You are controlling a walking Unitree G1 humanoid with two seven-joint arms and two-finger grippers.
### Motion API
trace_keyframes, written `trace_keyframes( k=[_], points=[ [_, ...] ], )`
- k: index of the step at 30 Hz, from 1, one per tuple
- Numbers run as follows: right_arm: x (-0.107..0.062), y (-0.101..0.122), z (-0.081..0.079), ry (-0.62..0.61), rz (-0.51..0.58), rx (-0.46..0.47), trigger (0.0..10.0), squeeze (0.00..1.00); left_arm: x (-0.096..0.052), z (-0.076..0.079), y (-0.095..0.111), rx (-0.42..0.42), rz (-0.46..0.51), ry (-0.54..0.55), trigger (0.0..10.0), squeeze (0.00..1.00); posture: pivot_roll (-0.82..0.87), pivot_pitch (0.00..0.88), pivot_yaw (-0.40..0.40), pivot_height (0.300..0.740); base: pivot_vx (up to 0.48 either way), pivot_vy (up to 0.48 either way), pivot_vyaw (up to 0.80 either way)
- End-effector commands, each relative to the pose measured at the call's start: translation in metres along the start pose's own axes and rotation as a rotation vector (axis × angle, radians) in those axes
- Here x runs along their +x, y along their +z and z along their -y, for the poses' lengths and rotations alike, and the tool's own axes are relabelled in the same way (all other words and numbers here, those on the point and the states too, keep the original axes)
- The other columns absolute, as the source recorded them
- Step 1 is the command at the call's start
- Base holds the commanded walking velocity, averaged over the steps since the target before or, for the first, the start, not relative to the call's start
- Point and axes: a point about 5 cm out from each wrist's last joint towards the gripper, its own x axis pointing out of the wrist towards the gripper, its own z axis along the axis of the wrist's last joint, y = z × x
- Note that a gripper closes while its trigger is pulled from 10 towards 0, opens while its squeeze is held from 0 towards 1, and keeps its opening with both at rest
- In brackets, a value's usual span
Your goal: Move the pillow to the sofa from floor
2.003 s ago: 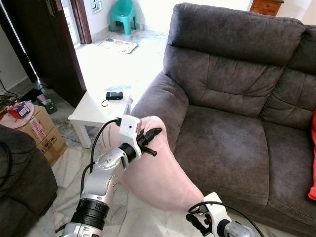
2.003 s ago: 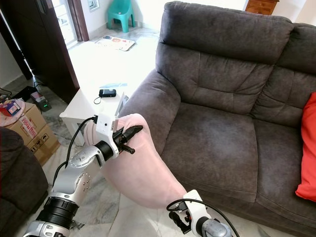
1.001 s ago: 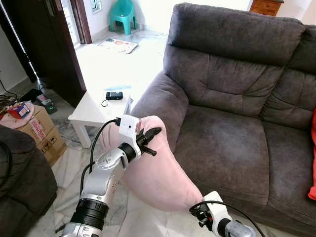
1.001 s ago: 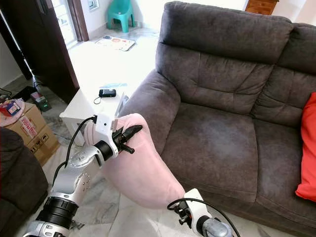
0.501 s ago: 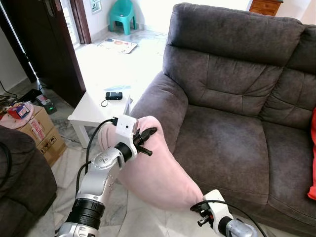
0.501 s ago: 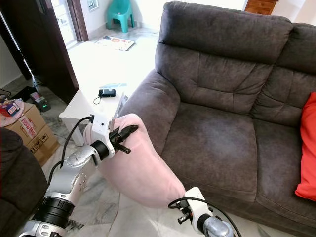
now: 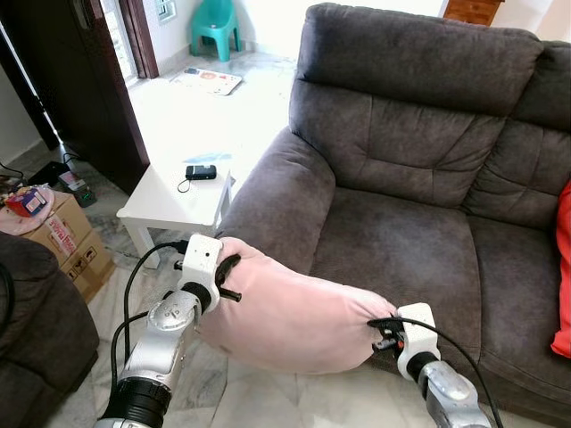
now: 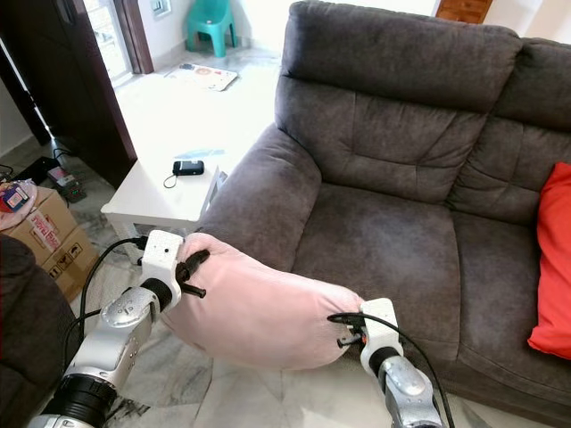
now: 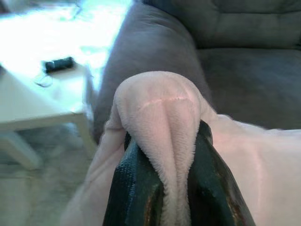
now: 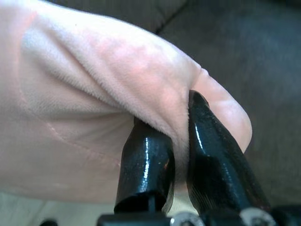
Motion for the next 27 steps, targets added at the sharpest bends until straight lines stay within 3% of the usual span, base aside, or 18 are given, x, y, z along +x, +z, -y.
trace_keyframes(
  k=[1,7,10,12,21,27],
  points=[
    [-0.002,0.014,0.012,-0.107,0.103,0.028,10.0,0.00,-0.004,-0.015,0.005,0.034,0.063,0.118,10.0,0.00,0.13,0.000,-0.095,0.740,0.000,0.000,0.00],
    [-0.006,0.028,0.003,-0.171,0.225,0.095,10.0,0.00,-0.014,-0.018,-0.003,0.061,0.085,0.194,10.0,0.00,0.13,0.000,-0.093,0.740,0.000,0.000,0.00],
    [-0.012,0.038,-0.002,-0.205,0.298,0.128,10.0,0.00,-0.017,-0.015,-0.010,0.148,0.086,0.172,10.0,0.00,0.13,0.000,-0.089,0.740,0.000,0.000,0.00],
    [-0.013,0.040,-0.004,-0.225,0.323,0.154,10.0,0.00,-0.017,-0.014,-0.013,0.128,0.082,0.174,10.0,0.00,0.13,0.000,-0.085,0.740,0.000,0.000,0.00],
    [-0.016,0.031,-0.010,-0.293,0.275,0.159,10.0,0.00,-0.014,-0.001,-0.008,0.158,0.118,0.098,10.0,0.00,0.14,0.000,-0.055,0.740,0.000,0.000,0.00],
    [-0.018,0.031,-0.009,-0.331,0.284,0.168,10.0,0.00,-0.011,-0.008,-0.009,0.162,0.109,0.093,10.0,0.00,0.10,0.000,0.000,0.740,0.000,0.000,0.00]
  ],
)
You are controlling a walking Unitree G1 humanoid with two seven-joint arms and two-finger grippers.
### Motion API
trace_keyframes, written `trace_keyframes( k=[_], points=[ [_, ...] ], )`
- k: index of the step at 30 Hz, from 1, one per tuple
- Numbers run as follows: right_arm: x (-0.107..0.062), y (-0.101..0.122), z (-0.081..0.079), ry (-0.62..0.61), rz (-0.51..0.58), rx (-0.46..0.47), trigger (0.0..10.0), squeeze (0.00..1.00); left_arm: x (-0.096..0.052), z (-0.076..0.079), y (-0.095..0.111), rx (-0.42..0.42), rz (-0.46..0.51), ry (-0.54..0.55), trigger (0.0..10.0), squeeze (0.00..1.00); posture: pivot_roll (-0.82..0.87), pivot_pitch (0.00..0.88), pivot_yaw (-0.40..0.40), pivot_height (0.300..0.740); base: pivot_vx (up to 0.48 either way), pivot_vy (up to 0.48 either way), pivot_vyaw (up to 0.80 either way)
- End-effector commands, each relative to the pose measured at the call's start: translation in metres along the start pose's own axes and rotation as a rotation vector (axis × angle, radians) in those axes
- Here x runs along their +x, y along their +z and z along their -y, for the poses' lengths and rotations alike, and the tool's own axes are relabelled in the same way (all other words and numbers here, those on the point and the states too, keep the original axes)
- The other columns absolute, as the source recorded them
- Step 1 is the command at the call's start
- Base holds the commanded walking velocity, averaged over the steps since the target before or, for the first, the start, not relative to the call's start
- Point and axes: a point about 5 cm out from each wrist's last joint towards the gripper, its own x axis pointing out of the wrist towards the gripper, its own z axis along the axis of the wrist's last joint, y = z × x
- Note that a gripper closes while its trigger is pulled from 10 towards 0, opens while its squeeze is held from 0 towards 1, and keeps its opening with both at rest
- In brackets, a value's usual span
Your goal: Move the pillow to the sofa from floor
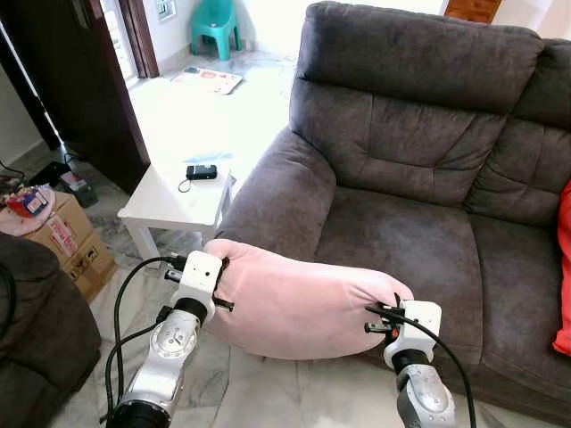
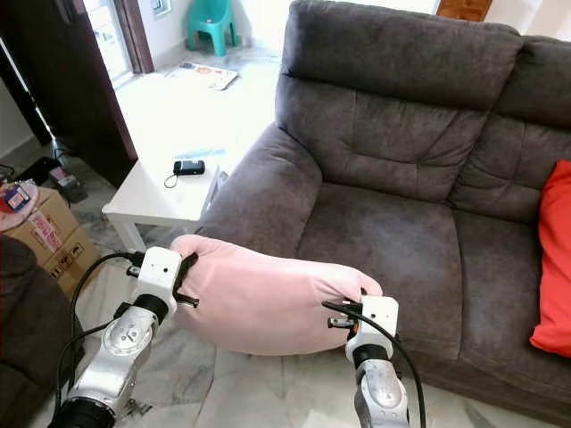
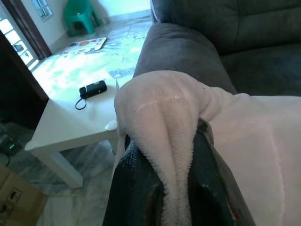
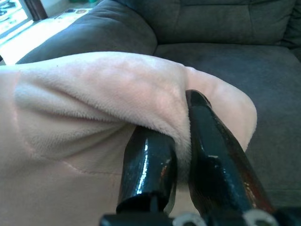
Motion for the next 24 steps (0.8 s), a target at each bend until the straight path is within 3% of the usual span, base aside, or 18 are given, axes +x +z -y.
trace_keyframes(
  k=[1,11,24],
  points=[
    [0.002,0.016,0.014,-0.089,0.079,0.020,10.0,0.00,0.004,-0.014,0.005,0.020,0.021,0.038,10.0,0.00,0.10,0.000,0.000,0.740,0.000,0.000,0.00],
    [-0.005,0.016,0.021,-0.134,0.086,0.008,10.0,0.00,0.016,-0.018,0.008,-0.006,0.025,0.042,10.0,0.00,0.03,0.000,0.037,0.740,0.000,0.000,0.00],
    [0.007,0.026,0.027,-0.116,0.103,-0.015,10.0,0.00,0.010,-0.025,0.002,-0.023,0.032,0.111,10.0,0.00,0.08,0.000,-0.011,0.740,0.000,0.000,0.00]
  ],
)
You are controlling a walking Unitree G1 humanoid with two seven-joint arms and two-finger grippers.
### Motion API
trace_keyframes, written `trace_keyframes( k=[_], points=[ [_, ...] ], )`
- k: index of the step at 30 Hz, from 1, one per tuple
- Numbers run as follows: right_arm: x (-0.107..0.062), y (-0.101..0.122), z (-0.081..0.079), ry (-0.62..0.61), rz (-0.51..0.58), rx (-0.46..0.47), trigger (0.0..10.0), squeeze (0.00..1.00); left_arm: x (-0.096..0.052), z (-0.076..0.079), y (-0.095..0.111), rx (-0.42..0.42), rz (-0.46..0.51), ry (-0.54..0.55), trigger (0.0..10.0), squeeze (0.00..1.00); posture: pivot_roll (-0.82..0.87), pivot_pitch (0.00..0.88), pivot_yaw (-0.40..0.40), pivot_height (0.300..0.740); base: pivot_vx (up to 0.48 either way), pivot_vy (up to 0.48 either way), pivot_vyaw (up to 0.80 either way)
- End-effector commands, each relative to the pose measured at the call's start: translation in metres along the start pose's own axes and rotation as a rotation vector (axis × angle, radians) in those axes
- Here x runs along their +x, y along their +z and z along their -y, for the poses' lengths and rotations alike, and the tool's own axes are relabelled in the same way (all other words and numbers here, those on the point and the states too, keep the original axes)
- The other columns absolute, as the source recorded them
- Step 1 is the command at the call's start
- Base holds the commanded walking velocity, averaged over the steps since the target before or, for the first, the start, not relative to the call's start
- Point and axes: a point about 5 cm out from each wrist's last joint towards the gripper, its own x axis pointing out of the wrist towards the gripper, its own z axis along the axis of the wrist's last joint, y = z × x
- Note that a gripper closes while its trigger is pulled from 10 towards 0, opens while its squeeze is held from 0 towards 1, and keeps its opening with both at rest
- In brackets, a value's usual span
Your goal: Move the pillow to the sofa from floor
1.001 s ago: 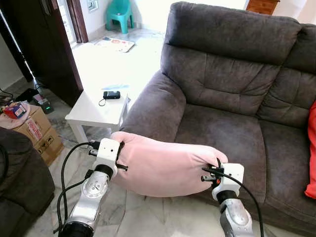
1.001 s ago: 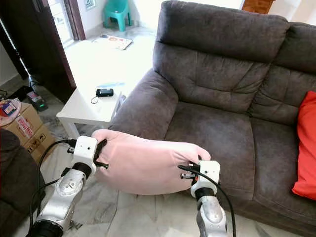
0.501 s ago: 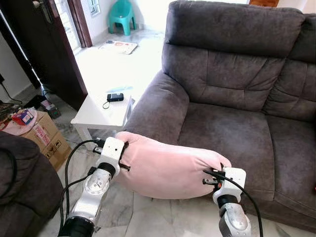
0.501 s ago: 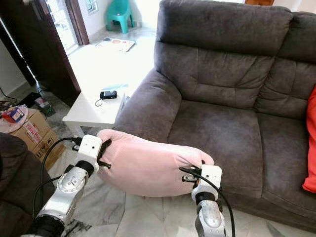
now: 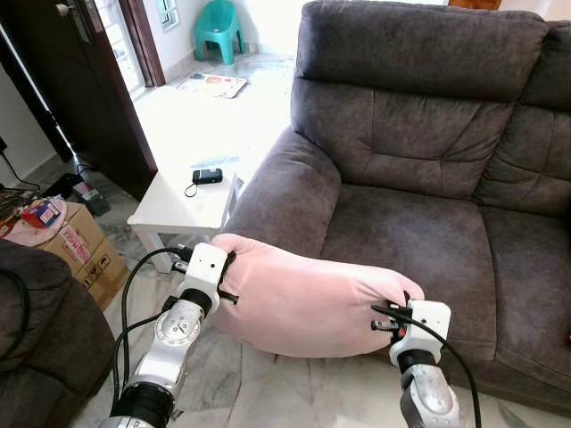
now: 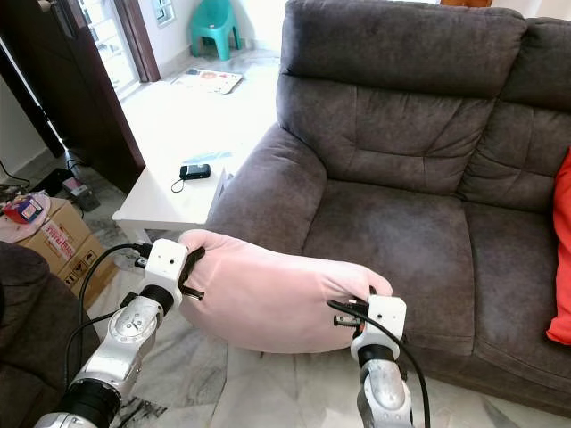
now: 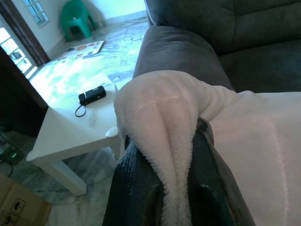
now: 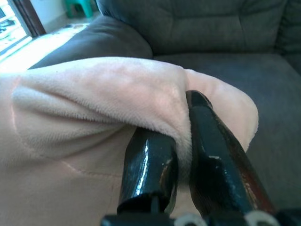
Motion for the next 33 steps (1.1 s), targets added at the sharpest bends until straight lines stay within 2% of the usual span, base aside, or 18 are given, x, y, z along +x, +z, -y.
trace_keyframes(
  k=[1,7,15,33],
  points=[
    [0.0071,0.0137,0.0232,-0.083,0.050,0.003,10.0,0.00,-0.0035,-0.0241,0.0001,-0.019,0.016,0.127,10.0,0.00,0.08,0.000,-0.021,0.740,0.000,0.000,0.00],
    [0.0132,0.0172,0.0261,-0.061,0.045,-0.016,10.0,0.00,-0.0049,-0.0225,-0.0021,-0.027,0.018,0.153,10.0,0.00,0.09,0.000,-0.051,0.740,0.000,0.000,0.00],
    [0.0157,0.0209,0.0298,-0.056,0.047,-0.029,10.0,0.00,-0.0035,-0.0221,-0.0025,-0.036,0.019,0.168,10.0,0.00,0.09,0.000,-0.060,0.740,0.000,0.000,-0.64],
    [0.0131,0.0196,0.0267,-0.067,0.056,0.000,10.0,0.00,-0.0021,-0.0238,-0.0014,-0.028,0.023,0.175,10.0,0.00,0.08,0.000,-0.049,0.740,0.000,0.000,0.00]
  ],
)
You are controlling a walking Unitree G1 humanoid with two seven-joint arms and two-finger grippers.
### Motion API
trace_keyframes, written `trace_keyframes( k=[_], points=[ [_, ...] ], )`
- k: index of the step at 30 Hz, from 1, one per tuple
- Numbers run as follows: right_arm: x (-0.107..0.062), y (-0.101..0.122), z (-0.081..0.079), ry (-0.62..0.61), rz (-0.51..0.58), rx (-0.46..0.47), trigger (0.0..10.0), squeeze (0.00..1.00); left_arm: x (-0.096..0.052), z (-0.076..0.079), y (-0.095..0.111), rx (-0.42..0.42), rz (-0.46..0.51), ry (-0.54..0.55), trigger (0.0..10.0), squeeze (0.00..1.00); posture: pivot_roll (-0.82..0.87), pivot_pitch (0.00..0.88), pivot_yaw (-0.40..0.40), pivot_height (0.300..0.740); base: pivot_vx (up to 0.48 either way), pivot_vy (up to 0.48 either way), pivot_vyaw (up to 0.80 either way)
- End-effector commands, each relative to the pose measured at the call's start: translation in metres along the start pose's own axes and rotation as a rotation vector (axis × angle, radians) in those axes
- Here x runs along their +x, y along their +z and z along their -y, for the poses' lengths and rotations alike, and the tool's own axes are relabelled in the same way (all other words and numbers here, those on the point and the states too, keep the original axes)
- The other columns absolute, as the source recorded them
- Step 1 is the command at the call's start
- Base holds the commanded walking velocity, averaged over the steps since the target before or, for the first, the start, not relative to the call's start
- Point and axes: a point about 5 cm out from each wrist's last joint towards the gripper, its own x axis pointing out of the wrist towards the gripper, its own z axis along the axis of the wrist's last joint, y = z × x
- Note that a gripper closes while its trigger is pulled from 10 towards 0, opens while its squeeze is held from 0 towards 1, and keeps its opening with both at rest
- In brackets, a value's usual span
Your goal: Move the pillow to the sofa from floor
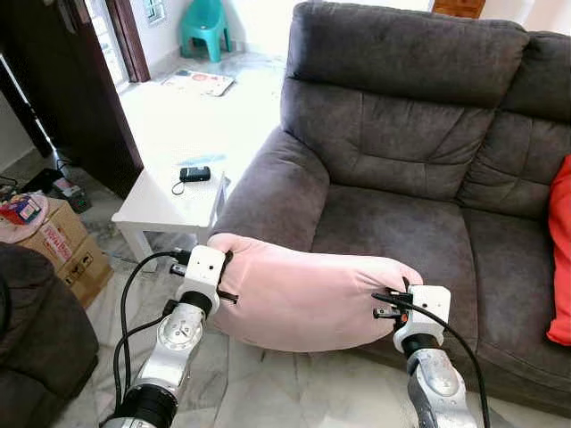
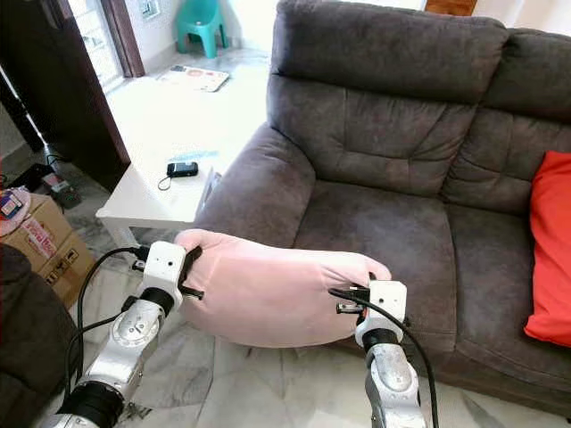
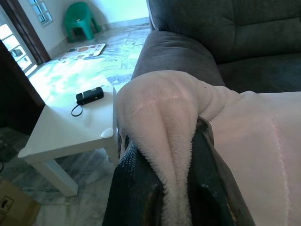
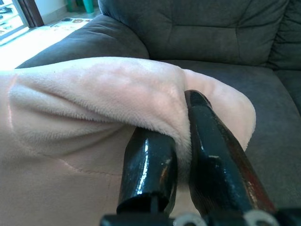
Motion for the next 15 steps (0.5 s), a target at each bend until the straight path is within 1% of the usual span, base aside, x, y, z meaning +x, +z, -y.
trace_keyframes(
  k=[1,3,8,13,15],
  points=[
    [0.0015,0.0129,0.0217,-0.112,0.068,0.036,10.0,0.00,0.0002,-0.0258,0.0029,-0.009,0.017,0.129,10.0,0.00,0.08,0.000,-0.049,0.740,0.000,0.000,0.00],
    [0.0015,0.0129,0.0217,-0.112,0.068,0.036,10.0,0.00,0.0002,-0.0258,0.0029,-0.009,0.017,0.129,10.0,0.00,0.08,0.000,-0.049,0.740,0.000,0.000,0.00],
    [0.0008,0.0109,0.0228,-0.107,0.051,0.025,10.0,0.00,-0.0010,-0.0242,0.0007,-0.021,0.013,0.125,10.0,0.00,0.08,0.000,-0.051,0.740,0.000,0.000,-0.79],
    [0.0029,0.0109,0.0208,-0.097,0.049,0.023,10.0,0.00,-0.0006,-0.0241,0.0012,-0.006,0.014,0.127,10.0,0.00,0.09,0.000,-0.053,0.740,0.000,0.000,-0.79],
    [0.0038,0.0117,0.0203,-0.095,0.051,0.023,10.0,0.00,-0.0003,-0.0244,0.0017,0.000,0.016,0.130,10.0,0.00,0.09,0.000,-0.053,0.740,0.000,-0.379,-0.79]
  ],
)
